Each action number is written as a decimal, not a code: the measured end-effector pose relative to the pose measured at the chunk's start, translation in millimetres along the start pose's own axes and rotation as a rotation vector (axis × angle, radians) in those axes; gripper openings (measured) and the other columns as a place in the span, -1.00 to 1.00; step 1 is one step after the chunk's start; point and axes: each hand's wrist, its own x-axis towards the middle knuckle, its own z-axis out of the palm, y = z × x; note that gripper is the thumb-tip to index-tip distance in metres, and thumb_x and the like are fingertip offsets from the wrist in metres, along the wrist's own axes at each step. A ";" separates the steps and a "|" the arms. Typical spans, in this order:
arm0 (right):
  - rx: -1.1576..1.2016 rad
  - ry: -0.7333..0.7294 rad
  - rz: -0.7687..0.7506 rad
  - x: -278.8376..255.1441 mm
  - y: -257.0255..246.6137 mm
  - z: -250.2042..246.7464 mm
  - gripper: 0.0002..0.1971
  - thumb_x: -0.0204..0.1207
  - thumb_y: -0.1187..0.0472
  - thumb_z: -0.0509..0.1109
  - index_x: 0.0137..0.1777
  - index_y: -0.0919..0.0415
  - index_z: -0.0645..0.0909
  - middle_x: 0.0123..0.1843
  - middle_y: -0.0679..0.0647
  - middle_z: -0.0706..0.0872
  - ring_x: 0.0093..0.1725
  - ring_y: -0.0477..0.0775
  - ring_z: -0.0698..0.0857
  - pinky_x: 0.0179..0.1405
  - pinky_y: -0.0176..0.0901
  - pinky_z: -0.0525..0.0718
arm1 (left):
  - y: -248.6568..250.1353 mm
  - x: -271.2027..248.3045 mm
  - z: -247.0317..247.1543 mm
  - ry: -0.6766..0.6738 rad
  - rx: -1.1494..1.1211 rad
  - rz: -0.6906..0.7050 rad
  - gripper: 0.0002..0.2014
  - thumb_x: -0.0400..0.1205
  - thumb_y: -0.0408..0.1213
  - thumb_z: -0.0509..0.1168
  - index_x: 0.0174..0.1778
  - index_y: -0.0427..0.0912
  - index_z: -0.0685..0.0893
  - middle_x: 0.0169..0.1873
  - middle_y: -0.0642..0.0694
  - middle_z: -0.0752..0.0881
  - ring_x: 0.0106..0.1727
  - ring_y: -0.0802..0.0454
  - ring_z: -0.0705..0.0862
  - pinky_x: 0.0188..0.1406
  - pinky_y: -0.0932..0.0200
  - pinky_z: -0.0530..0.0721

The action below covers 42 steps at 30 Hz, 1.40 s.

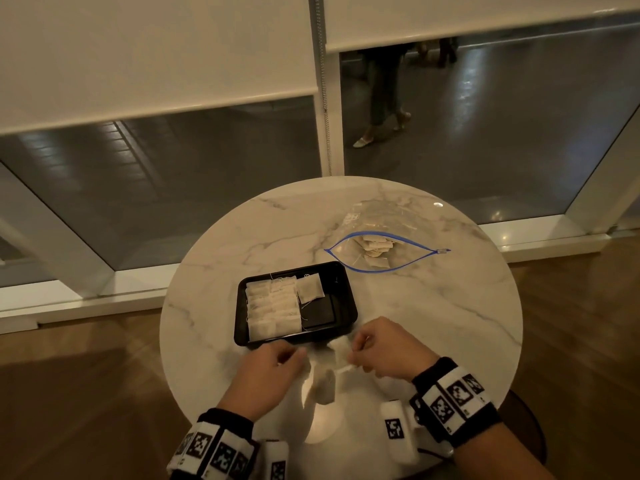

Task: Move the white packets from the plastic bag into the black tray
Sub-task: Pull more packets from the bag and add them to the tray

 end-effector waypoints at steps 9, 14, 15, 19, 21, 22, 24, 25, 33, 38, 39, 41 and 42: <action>0.402 -0.027 -0.248 -18.2 -30.1 -16.5 -0.82 0.45 0.35 0.60 -0.02 0.23 0.68 -0.29 0.11 0.74 -0.29 0.02 0.71 -0.33 -0.15 0.67 | 44.8 -5.6 4.9 -0.033 -0.643 0.110 -0.84 0.69 -0.24 0.38 0.15 -0.11 0.80 -0.08 -0.12 0.85 -0.04 -0.02 0.82 0.00 0.04 0.80; 0.592 0.060 -0.236 -15.7 -36.7 -7.4 -0.75 0.49 0.35 0.58 0.14 0.25 0.68 -0.26 0.16 0.76 -0.28 0.04 0.70 -0.30 -0.13 0.70 | 40.5 -2.1 3.2 0.067 -0.791 0.107 -0.91 0.65 -0.36 0.43 0.02 -0.22 0.81 -0.09 -0.39 0.78 -0.12 -0.09 0.79 -0.13 0.12 0.77; 0.623 0.046 -0.224 -16.1 -38.6 -6.0 -0.75 0.50 0.31 0.58 0.15 0.26 0.69 -0.22 0.20 0.79 -0.26 0.06 0.73 -0.27 -0.13 0.73 | 39.6 -1.7 2.7 0.091 -0.814 0.104 -0.91 0.64 -0.37 0.43 0.02 -0.25 0.80 -0.07 -0.43 0.76 -0.13 -0.08 0.79 -0.13 0.11 0.77; 0.627 0.005 -0.226 -16.8 -44.7 0.5 -0.81 0.54 0.30 0.55 0.08 0.40 0.73 -0.11 0.40 0.81 -0.25 0.14 0.74 -0.27 -0.14 0.78 | 38.8 -1.7 2.1 0.156 -0.816 0.128 -0.93 0.65 -0.39 0.42 -0.01 -0.31 0.77 -0.21 -0.23 0.76 -0.23 0.06 0.77 -0.19 0.14 0.77; 0.635 0.049 -0.218 -13.9 -46.5 1.9 -0.85 0.55 0.34 0.52 0.05 0.41 0.72 -0.15 0.42 0.79 -0.29 0.15 0.71 -0.30 -0.13 0.78 | 36.8 -1.0 2.7 0.181 -0.820 0.128 -0.93 0.65 -0.38 0.42 -0.02 -0.31 0.77 -0.24 -0.13 0.77 -0.23 0.08 0.75 -0.15 0.09 0.78; 0.629 0.069 -0.218 -12.2 -47.6 2.2 -0.89 0.56 0.35 0.51 0.04 0.38 0.72 -0.20 0.39 0.77 -0.30 0.13 0.71 -0.31 -0.13 0.79 | 35.6 -0.5 2.5 0.194 -0.817 0.131 -0.93 0.65 -0.37 0.43 -0.02 -0.30 0.77 -0.24 -0.11 0.78 -0.22 0.05 0.73 -0.12 0.04 0.79; 0.613 0.101 -0.226 -8.8 -49.2 2.6 -0.95 0.58 0.35 0.48 0.01 0.31 0.72 -0.27 0.23 0.73 -0.31 0.06 0.70 -0.33 -0.12 0.79 | 33.6 0.0 2.2 0.207 -0.796 0.140 -0.92 0.65 -0.35 0.42 -0.03 -0.28 0.78 -0.20 -0.13 0.81 -0.16 -0.01 0.73 -0.03 -0.01 0.77; 0.600 0.114 -0.233 -7.5 -49.4 2.7 -0.96 0.59 0.34 0.47 0.00 0.27 0.72 -0.27 0.16 0.73 -0.31 0.03 0.70 -0.33 -0.12 0.79 | 33.3 -0.1 2.3 0.211 -0.792 0.140 -0.92 0.66 -0.35 0.42 -0.02 -0.28 0.78 -0.17 -0.15 0.82 -0.13 -0.02 0.74 0.01 -0.02 0.76; 0.601 0.071 -0.326 -8.7 -53.2 12.7 -0.77 0.52 0.25 0.58 0.15 0.16 0.71 -0.15 0.16 0.86 -0.12 0.25 0.85 -0.14 0.09 0.85 | 33.6 3.8 3.1 0.277 -0.871 0.104 -0.84 0.69 -0.33 0.37 0.01 -0.39 0.73 -0.12 -0.31 0.82 -0.11 -0.10 0.77 -0.07 0.05 0.77; 0.605 0.145 -0.318 -4.9 -51.1 16.0 -0.84 0.53 0.33 0.55 0.06 0.10 0.77 -0.12 0.16 0.85 -0.14 0.21 0.84 -0.17 0.09 0.86 | 35.4 1.8 2.0 0.260 -0.912 0.092 -0.81 0.67 -0.36 0.39 0.19 -0.29 0.73 -0.06 -0.21 0.85 -0.02 -0.07 0.83 -0.02 0.10 0.81; 0.607 0.146 -0.320 -4.2 -50.7 15.1 -0.83 0.55 0.33 0.52 0.06 0.07 0.77 -0.12 0.14 0.84 -0.13 0.17 0.84 -0.16 0.07 0.85 | 34.9 1.1 0.9 0.228 -0.889 0.104 -0.80 0.68 -0.35 0.38 0.20 -0.27 0.75 -0.04 -0.19 0.85 -0.01 -0.05 0.83 0.00 0.12 0.80; 0.608 0.156 -0.326 -3.2 -49.8 13.8 -0.80 0.57 0.33 0.49 0.07 0.00 0.77 -0.10 0.13 0.83 -0.10 0.13 0.82 -0.09 0.10 0.84 | 35.4 -1.4 -0.4 0.177 -0.838 0.136 -0.83 0.71 -0.34 0.36 0.15 -0.25 0.80 -0.11 -0.13 0.85 -0.09 0.03 0.79 -0.06 0.20 0.75; 0.606 0.164 -0.328 -2.9 -49.3 13.8 -0.79 0.58 0.32 0.49 0.08 -0.01 0.76 -0.07 0.16 0.83 -0.07 0.16 0.82 -0.06 0.15 0.84 | 36.4 -2.5 -0.4 0.173 -0.832 0.143 -0.84 0.71 -0.35 0.35 0.12 -0.25 0.81 -0.18 -0.10 0.84 -0.15 0.06 0.74 -0.11 0.24 0.73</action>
